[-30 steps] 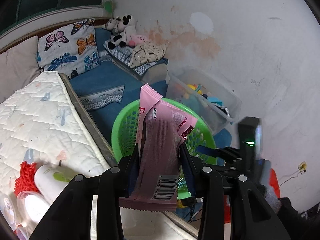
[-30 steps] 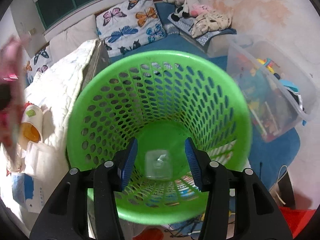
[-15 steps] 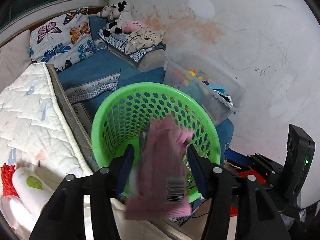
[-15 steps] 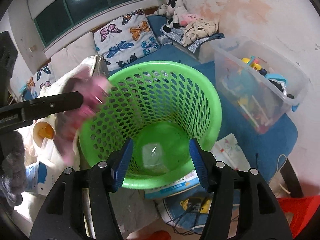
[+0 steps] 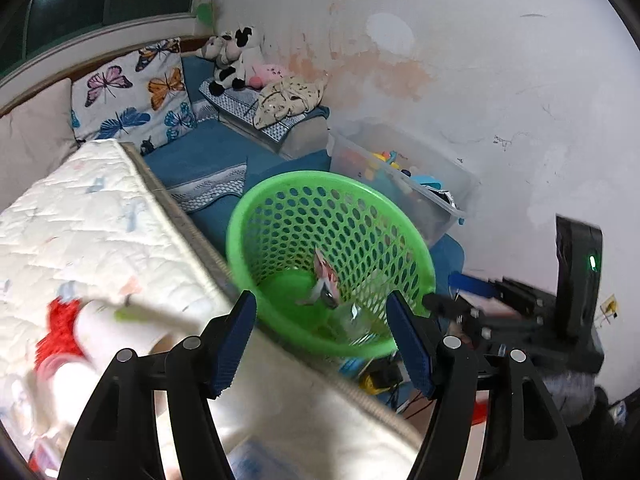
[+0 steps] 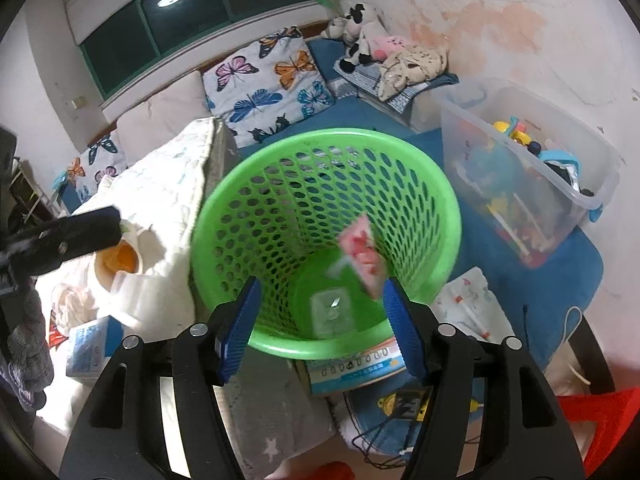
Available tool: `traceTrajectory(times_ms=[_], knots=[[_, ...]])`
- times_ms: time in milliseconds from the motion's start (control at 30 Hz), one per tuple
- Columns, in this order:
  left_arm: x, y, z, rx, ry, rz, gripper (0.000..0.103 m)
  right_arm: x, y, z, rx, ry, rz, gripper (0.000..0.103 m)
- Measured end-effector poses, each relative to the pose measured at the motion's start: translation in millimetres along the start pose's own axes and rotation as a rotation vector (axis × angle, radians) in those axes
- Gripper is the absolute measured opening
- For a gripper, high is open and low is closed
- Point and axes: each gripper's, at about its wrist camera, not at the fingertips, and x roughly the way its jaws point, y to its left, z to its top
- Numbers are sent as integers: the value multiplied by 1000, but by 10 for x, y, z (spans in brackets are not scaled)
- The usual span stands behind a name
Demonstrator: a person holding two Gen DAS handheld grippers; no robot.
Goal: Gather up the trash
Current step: 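Grasp the blue-printed milk pouch with the left tool while the right tool grasps the milk carton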
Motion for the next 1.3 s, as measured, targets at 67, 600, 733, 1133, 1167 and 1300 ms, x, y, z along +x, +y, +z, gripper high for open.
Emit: traceTrajectory(times_ms=[67, 600, 733, 1133, 1167, 1300], knots=[[-147, 54, -118, 12, -4, 9, 65, -21, 64, -1, -10, -3, 11, 66], [-570, 266, -910, 216, 79, 51, 81, -80, 526, -12, -88, -7, 63, 73], [-493, 257, -975, 270, 111, 55, 83, -96, 572, -33, -98, -5, 62, 75], [-204, 346, -968, 310, 168, 45, 87, 14, 749, -74, -150, 36, 90, 76], [-183, 344, -972, 312, 168, 42, 87, 18, 753, -72, -155, 38, 92, 76], [-123, 291, -1028, 321, 174, 32, 86, 55, 773, -62, -169, 50, 106, 76]])
